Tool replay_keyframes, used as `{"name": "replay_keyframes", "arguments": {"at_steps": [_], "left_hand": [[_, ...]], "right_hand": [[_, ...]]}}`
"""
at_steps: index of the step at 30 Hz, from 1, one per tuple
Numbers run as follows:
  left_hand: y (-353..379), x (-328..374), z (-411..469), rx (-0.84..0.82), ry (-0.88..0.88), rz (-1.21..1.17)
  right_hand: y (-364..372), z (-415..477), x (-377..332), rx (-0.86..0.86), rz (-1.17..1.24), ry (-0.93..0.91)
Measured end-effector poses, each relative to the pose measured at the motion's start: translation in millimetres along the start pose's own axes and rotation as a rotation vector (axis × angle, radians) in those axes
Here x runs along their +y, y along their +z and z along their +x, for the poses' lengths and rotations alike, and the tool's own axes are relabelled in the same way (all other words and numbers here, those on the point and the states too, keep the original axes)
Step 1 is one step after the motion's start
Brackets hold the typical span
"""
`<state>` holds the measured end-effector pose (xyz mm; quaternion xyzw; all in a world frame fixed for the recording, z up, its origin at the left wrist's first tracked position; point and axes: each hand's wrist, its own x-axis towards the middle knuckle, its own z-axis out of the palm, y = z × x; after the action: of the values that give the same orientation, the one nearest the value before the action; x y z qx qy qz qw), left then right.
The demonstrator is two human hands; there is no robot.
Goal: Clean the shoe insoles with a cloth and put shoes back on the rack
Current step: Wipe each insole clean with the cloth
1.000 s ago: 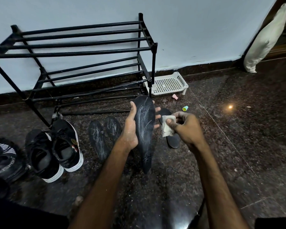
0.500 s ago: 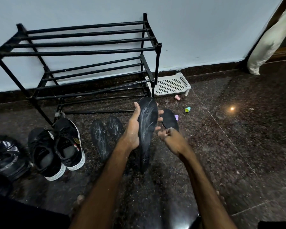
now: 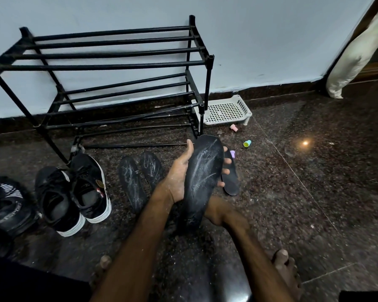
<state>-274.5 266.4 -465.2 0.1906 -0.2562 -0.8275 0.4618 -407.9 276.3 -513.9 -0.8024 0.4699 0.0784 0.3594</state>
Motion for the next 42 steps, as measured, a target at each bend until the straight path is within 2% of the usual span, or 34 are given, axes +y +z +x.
{"name": "replay_keyframes", "arguments": {"at_steps": [2,6,8,11,14,17,18,21,26,30,33,38,42], "left_hand": [[0,0,-1,-0.045,-0.025,0.003],[0,0,-2,-0.091,-0.053,0.005],[0,1,-1,-0.083,-0.039,-0.001],[0,3,2,-0.064,-0.019,-0.005],[2,2,5,-0.020,-0.014,-0.001],[6,2,5,-0.009,-0.020,-0.017],[7,2,5,-0.013,-0.014,-0.029],[10,2,6,-0.017,0.007,-0.061],[24,8,11,-0.035,0.043,-0.123],[34,16,13,-0.006,0.093,-0.114],[28,28,10,0.076,0.142,-0.098],[7,41,-6,0.263,0.241,-0.079],[-9,37,-4,0.378,0.207,-0.051]], "right_hand": [[-4,0,2,-0.014,0.019,-0.005],[-17,1,12,-0.127,-0.101,0.053],[-27,-1,16,-0.092,-0.085,0.089],[-37,-2,20,0.116,-0.006,0.121],[-34,-6,22,0.079,-0.005,0.129],[-23,-8,34,0.073,0.159,0.118],[-19,-9,36,0.092,0.133,0.135],[-12,-8,44,0.228,0.205,0.218],[-30,-6,38,0.345,0.431,0.208],[-60,-2,7,0.484,0.443,0.222],[-83,-5,-27,0.663,0.429,0.071],[-114,-11,-52,1.061,0.585,0.133],[-122,4,-86,1.222,0.407,-0.024]]}}
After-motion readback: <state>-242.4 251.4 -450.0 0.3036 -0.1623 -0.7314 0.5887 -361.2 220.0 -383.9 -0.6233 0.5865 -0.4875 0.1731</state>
